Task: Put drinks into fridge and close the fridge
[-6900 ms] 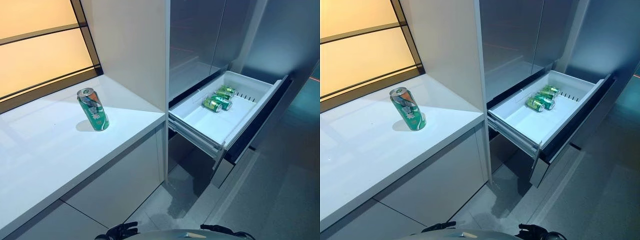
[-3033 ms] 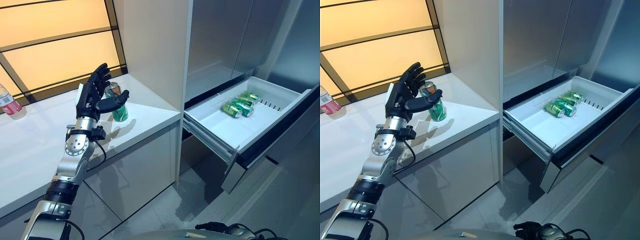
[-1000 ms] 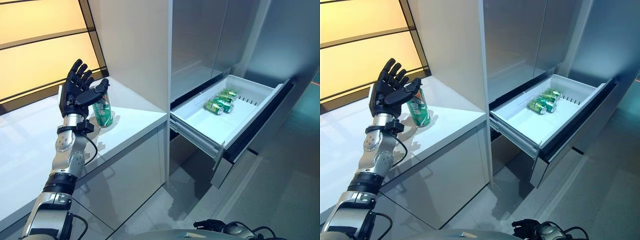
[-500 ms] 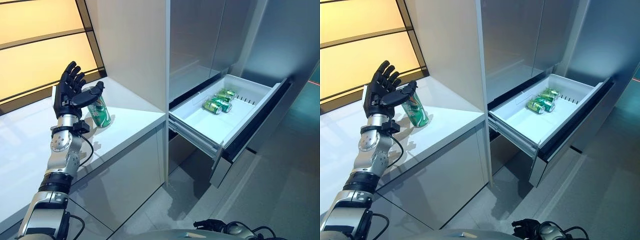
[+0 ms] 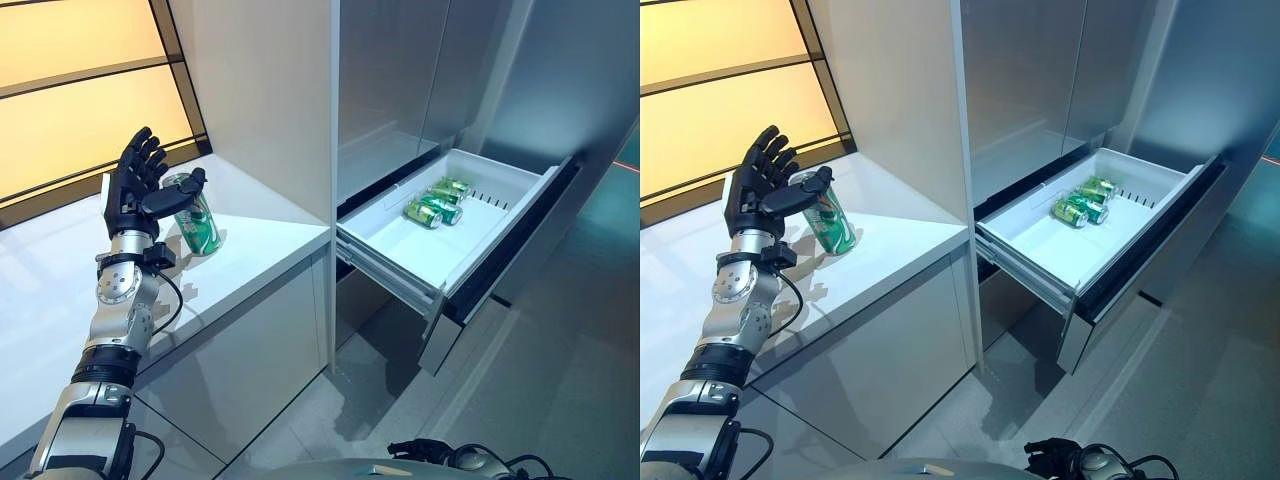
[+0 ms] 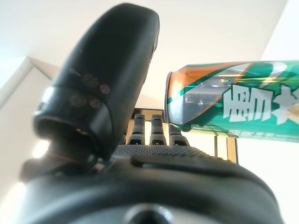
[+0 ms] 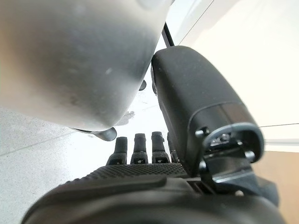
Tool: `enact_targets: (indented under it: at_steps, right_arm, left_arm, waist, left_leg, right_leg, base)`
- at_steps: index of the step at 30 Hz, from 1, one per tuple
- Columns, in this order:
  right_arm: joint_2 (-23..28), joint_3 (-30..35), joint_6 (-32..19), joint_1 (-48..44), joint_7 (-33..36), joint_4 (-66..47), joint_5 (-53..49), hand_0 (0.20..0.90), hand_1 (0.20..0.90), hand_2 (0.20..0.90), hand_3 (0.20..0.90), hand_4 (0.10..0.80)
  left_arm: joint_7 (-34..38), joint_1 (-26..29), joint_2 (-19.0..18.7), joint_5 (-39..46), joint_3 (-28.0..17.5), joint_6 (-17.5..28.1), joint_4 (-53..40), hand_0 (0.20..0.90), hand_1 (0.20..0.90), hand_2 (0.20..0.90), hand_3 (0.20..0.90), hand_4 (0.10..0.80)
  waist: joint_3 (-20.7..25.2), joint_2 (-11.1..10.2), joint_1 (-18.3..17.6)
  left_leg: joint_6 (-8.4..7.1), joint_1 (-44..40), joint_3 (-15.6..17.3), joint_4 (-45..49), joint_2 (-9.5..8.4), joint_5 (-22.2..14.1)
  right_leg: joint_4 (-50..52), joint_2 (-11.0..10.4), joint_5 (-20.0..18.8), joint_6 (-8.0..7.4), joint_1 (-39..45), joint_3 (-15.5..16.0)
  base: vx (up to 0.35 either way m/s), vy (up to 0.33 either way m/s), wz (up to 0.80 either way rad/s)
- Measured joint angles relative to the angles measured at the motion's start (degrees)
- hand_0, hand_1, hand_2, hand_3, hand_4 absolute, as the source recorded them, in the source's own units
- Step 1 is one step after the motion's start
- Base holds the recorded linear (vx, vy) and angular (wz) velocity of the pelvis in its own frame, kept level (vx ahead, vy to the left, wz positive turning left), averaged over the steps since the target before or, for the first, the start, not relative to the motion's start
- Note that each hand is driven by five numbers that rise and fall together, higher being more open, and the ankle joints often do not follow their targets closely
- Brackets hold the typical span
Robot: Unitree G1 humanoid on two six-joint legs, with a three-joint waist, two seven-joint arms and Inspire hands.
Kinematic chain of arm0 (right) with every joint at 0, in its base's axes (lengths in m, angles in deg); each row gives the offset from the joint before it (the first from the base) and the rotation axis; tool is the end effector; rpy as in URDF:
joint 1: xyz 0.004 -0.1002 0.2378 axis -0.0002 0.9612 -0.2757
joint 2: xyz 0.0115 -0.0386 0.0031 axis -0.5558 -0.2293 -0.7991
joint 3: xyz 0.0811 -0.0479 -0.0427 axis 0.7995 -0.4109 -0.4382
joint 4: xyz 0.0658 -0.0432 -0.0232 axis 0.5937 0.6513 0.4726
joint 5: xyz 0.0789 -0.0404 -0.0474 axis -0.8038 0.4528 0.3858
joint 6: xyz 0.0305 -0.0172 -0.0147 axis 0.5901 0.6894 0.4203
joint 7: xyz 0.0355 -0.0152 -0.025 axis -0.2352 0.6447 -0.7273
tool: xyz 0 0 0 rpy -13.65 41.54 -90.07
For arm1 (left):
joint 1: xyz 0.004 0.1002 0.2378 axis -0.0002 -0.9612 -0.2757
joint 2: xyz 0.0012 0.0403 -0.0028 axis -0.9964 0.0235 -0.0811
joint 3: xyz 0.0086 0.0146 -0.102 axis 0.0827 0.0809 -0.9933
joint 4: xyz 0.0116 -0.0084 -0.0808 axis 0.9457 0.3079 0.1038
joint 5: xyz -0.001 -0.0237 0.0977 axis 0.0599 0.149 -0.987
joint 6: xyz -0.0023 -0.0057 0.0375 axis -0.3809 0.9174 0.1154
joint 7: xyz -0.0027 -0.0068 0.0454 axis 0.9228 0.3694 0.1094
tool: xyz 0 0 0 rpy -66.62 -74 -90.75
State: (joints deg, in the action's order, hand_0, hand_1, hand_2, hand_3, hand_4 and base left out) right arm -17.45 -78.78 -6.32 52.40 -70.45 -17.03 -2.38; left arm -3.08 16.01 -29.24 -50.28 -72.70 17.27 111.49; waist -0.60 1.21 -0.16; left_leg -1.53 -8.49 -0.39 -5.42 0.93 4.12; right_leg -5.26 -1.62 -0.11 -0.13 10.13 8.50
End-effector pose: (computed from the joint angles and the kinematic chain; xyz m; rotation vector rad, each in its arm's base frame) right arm 0.0935 -0.2148 -0.1129 -0.2761 1.3204 0.4077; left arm 0.2630 0.2829 0.1083 -0.0599 -0.3001 0.2696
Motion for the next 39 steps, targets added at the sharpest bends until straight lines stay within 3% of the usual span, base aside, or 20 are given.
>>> enact_targets:
  at_steps: [39]
  right_arm:
    - [0.02,0.93,-0.16,0.02,0.00,0.15,-0.02,0.900,0.900,0.900,0.900,0.800]
  left_arm:
    - [-1.92,0.60,-2.18,-0.02,0.09,-1.20,3.32,0.900,0.900,0.900,0.900,0.800]
  waist:
    - [0.00,-0.04,-0.52]
  left_leg:
    - [0.16,0.04,1.43,0.00,-0.03,-0.21]
  right_leg:
    - [0.01,-0.05,-0.26,-0.20,-0.66,-1.36]
  base:
    - [0.002,0.000,-0.01]
